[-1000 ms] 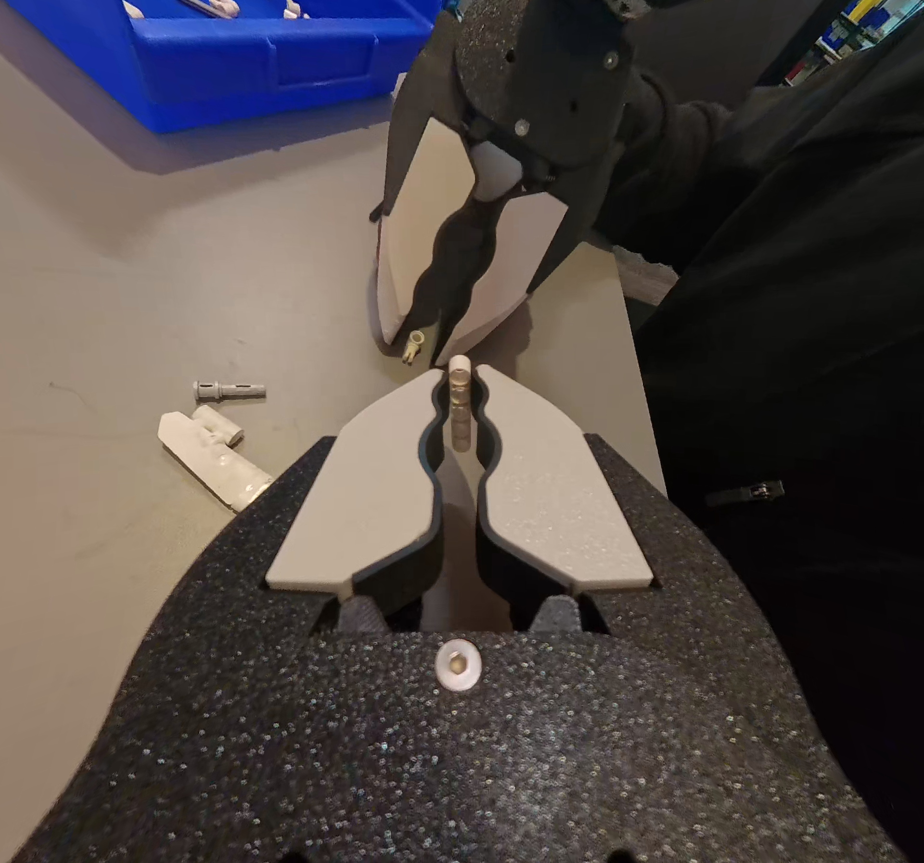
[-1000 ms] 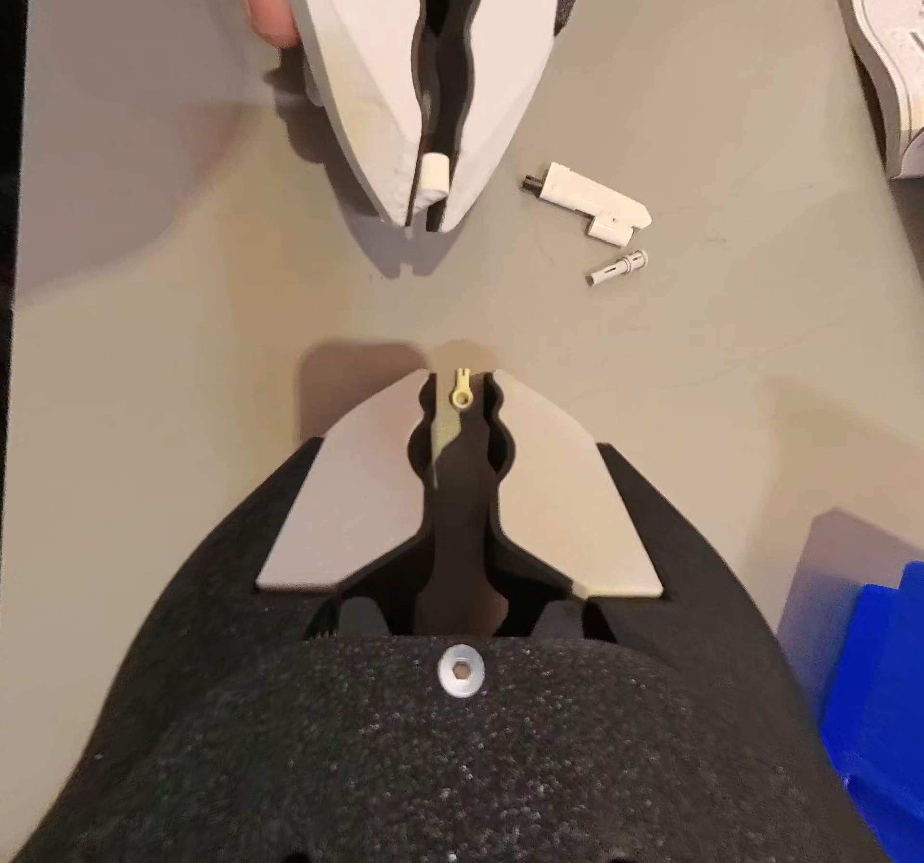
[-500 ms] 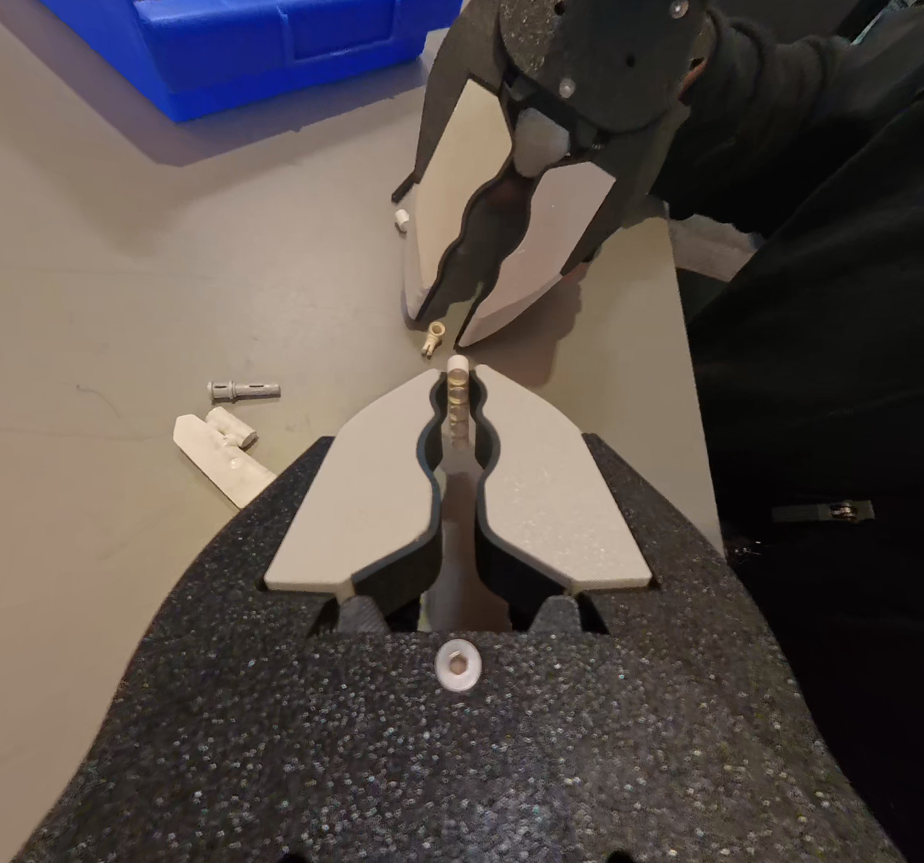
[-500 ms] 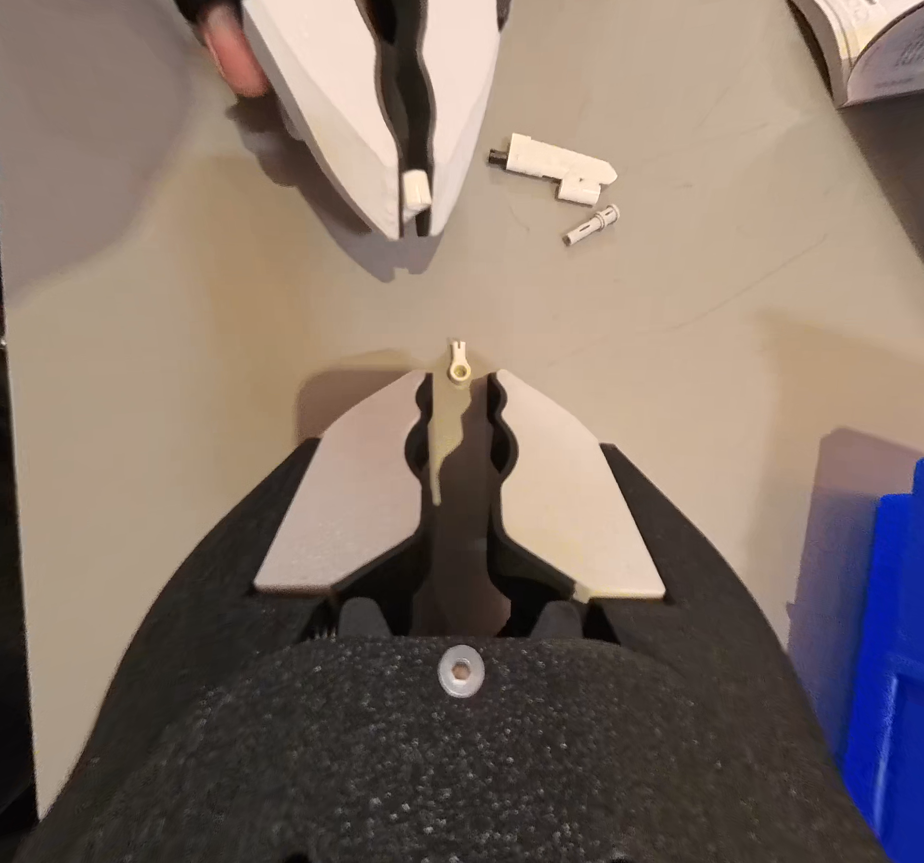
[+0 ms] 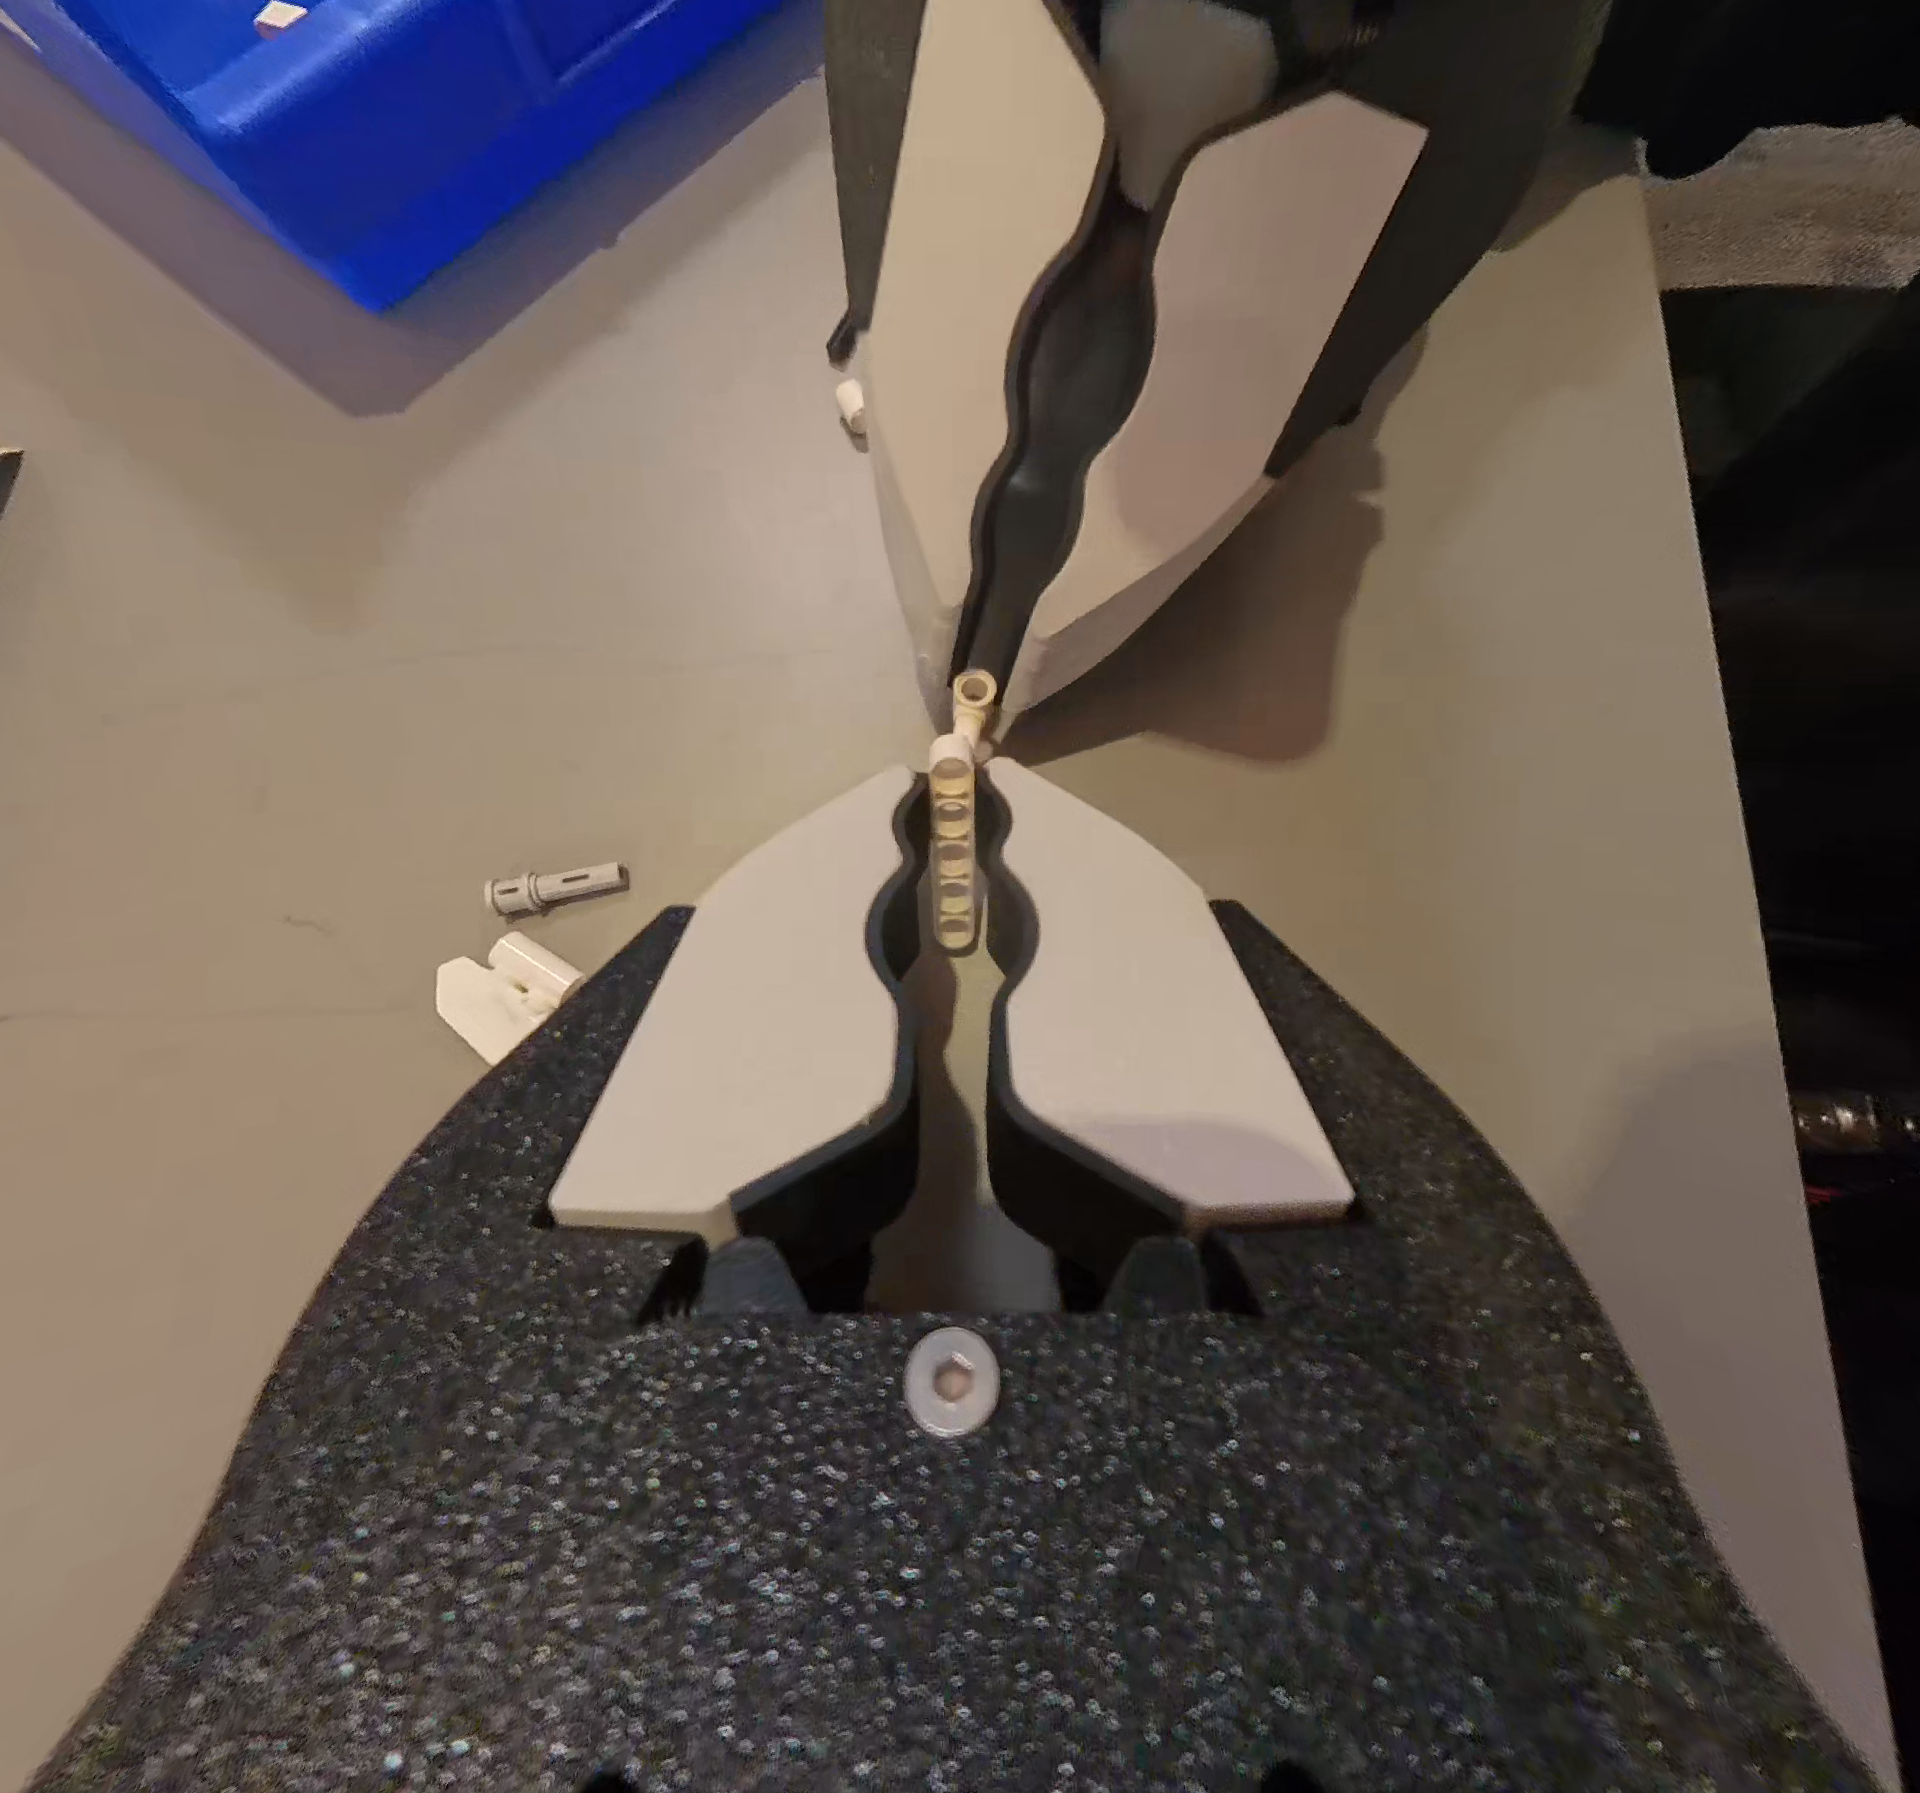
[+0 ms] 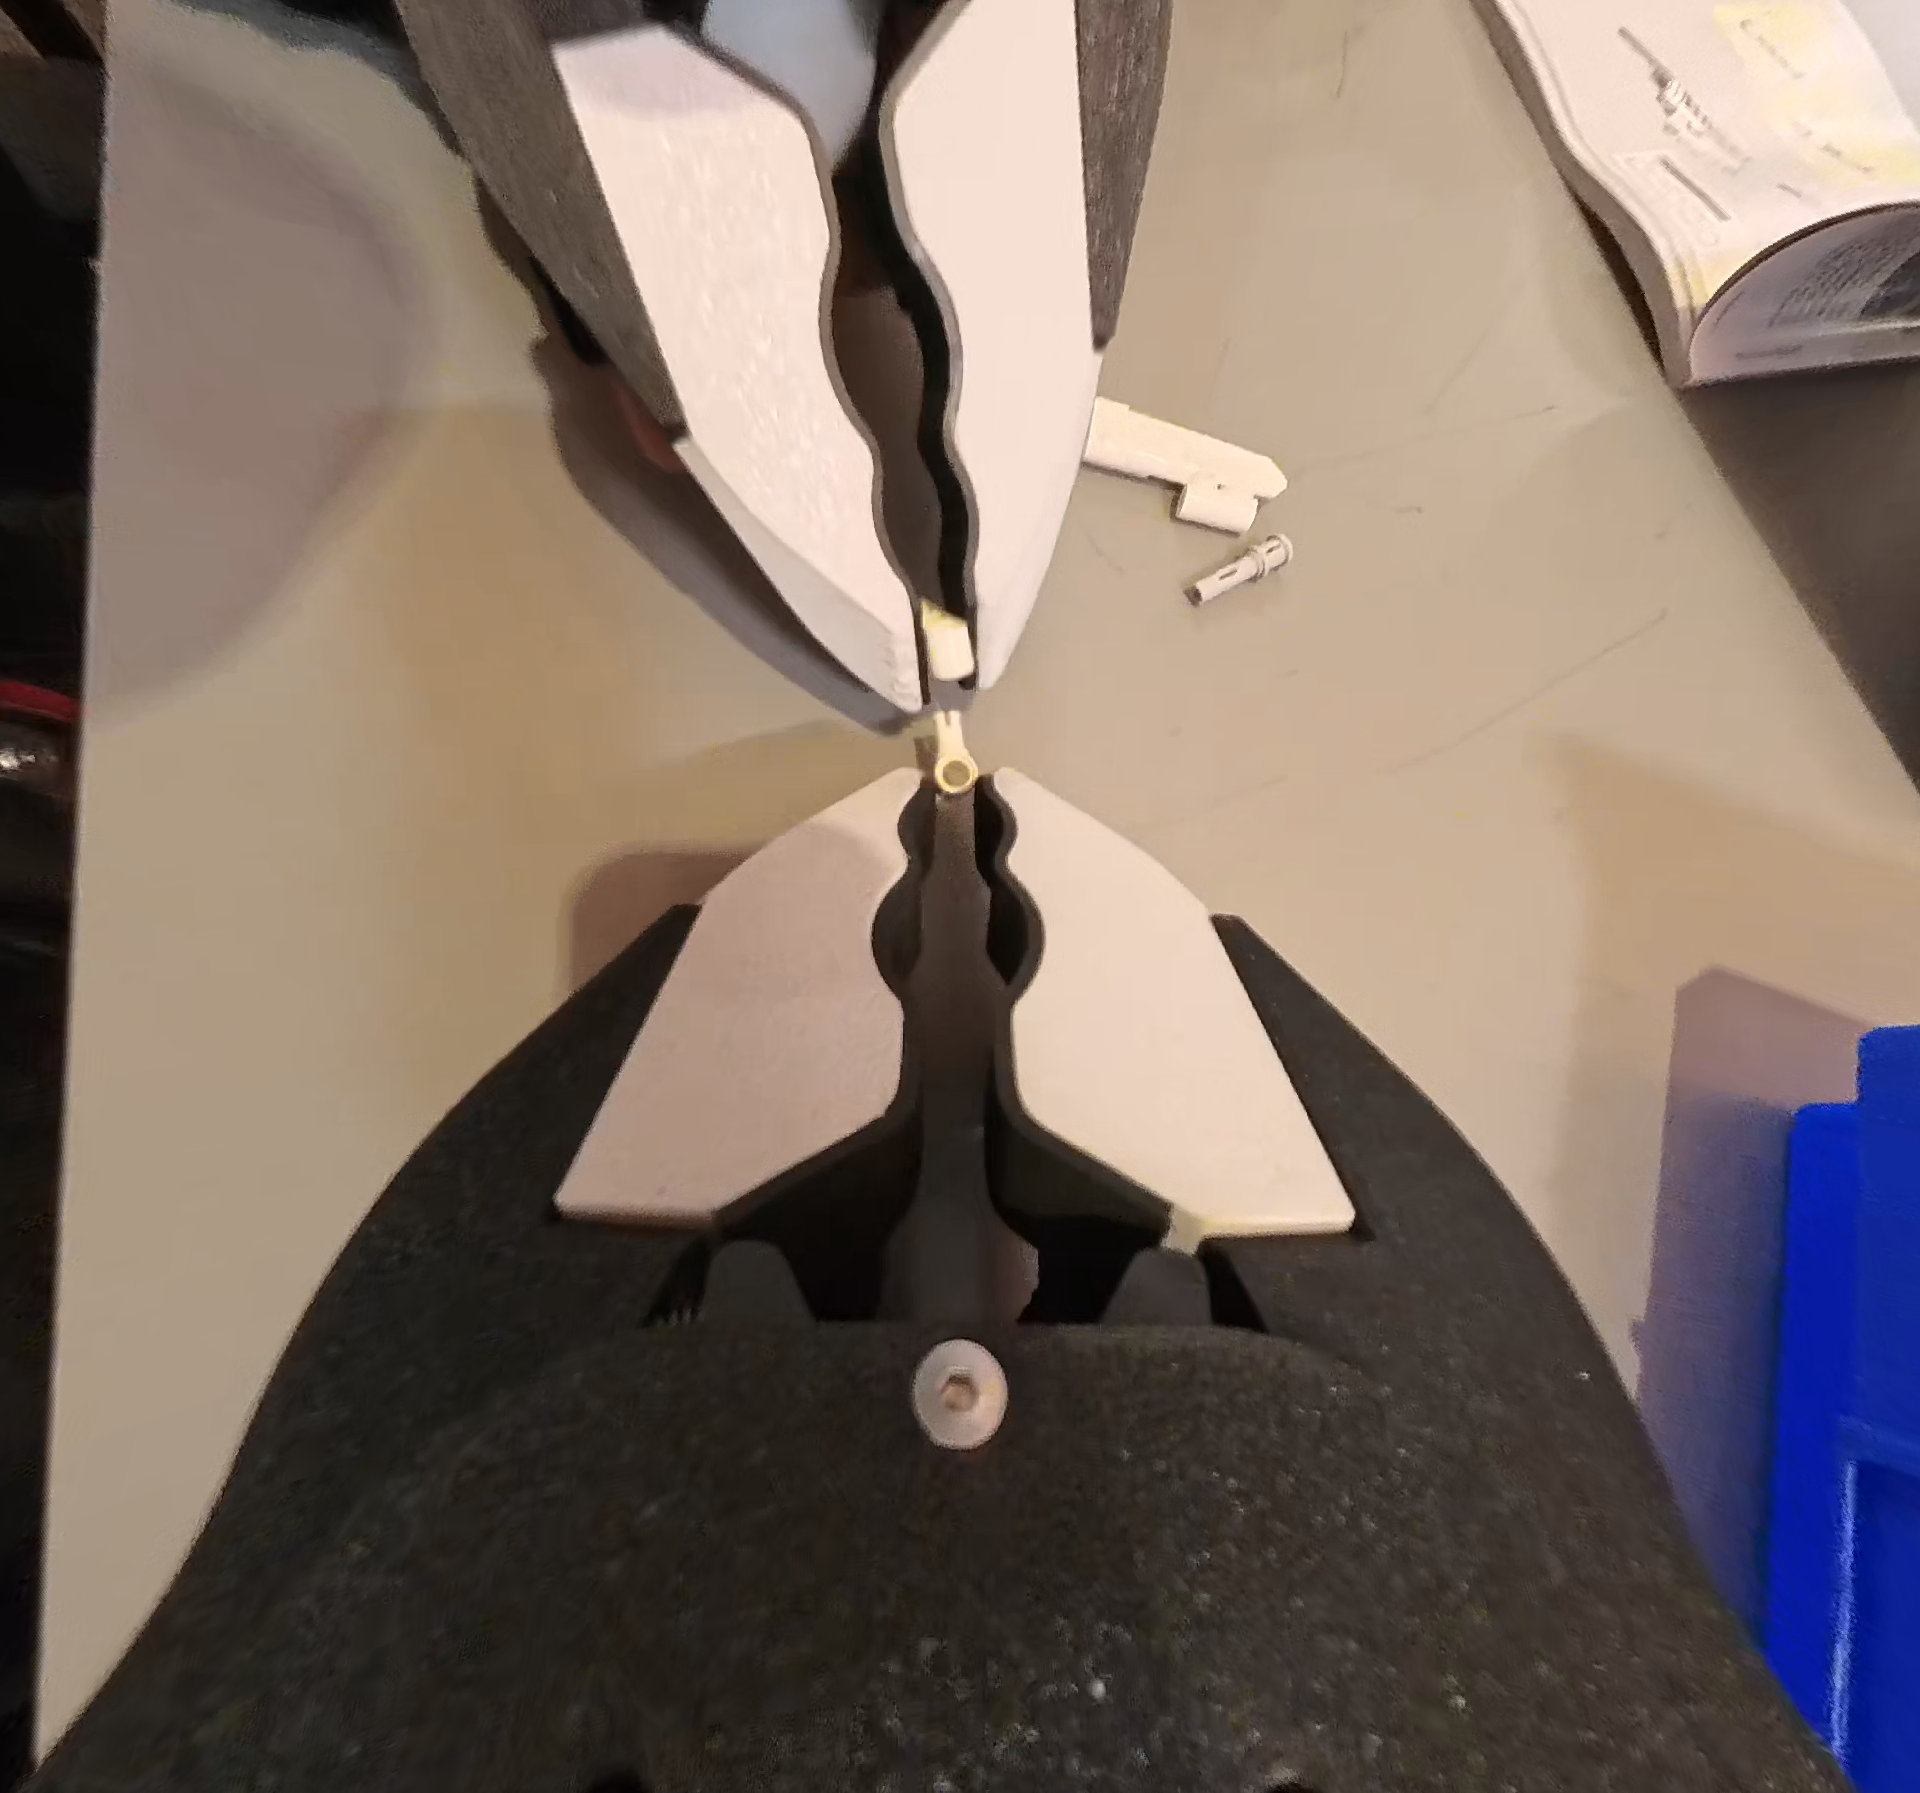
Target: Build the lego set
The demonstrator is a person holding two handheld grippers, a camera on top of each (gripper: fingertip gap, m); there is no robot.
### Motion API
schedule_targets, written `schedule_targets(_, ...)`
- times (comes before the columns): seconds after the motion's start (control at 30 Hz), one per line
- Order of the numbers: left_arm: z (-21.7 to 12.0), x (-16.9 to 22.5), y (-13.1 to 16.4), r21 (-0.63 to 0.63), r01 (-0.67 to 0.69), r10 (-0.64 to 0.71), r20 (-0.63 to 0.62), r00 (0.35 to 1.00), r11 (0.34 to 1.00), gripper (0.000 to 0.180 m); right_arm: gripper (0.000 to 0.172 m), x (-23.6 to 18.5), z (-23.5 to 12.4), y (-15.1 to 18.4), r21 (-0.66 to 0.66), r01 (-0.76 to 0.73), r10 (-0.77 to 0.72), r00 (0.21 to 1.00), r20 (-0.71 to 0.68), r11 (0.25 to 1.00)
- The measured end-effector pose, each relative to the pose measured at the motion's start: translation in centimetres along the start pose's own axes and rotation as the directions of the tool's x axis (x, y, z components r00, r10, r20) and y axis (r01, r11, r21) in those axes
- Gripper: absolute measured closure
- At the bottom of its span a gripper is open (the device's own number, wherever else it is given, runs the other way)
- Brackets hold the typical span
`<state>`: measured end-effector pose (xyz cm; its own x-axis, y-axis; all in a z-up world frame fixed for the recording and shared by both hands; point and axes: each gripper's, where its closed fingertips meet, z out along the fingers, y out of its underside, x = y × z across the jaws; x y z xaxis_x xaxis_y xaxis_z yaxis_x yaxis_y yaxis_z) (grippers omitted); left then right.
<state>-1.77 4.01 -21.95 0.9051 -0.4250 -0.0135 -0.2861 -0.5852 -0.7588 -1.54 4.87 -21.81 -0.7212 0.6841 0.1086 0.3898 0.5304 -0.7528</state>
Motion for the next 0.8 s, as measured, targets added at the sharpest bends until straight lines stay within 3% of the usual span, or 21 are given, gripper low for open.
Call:
schedule_targets(0.33,-1.6,0.2,-1.6,0.169,0.133,-0.104,-0.171,0.98,0.976,0.173,0.165,0.1,-1.7,-2.9,0.232,-0.07,0.063,0.997,0.039,0.97)
schedule_targets(0.6,-2.9,0.4,-2.9,0.278,0.208,-0.133,-0.266,0.955,0.938,0.173,0.165,0.0,-1.8,-3.8,0.266,-0.05,0.047,0.999,0.017,0.963)
schedule_targets(0.8,-2.9,0.7,-3.0,0.29,0.195,-0.114,-0.274,0.955,0.937,0.173,0.166,0.1,-2.1,-4.0,0.28,-0.05,0.048,0.999,0.013,0.959)
